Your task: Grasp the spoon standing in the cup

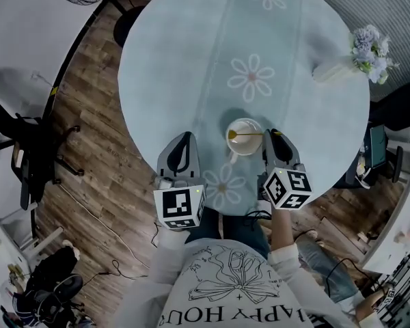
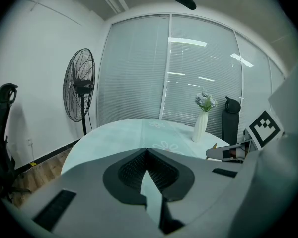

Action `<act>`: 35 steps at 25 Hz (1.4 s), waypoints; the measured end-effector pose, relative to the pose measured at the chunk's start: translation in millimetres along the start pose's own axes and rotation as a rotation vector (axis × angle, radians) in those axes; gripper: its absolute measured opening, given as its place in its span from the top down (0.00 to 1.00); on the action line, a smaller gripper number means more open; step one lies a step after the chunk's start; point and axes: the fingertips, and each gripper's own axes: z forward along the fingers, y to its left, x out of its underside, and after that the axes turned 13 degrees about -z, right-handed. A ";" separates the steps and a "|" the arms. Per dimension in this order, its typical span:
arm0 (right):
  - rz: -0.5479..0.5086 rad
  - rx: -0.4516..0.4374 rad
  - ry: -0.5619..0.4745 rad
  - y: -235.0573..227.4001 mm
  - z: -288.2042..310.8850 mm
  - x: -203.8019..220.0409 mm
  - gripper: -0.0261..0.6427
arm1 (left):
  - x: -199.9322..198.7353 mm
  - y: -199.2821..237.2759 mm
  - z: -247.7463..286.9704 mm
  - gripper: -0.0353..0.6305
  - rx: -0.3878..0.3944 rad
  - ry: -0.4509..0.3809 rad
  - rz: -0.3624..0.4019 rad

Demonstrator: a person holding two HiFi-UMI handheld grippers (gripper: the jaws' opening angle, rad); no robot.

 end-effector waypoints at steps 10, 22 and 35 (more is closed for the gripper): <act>0.002 -0.092 -0.046 21.6 -3.5 -14.2 0.91 | -6.5 -1.8 -6.2 0.94 -0.006 -0.021 -0.007; -0.037 -0.113 -0.088 35.0 -19.8 -39.1 0.94 | -30.6 -5.6 -20.6 0.94 -0.002 -0.072 -0.005; -0.081 -0.068 -0.188 38.0 -59.5 -86.7 0.94 | -63.0 -27.9 -45.3 0.94 0.044 -0.150 0.006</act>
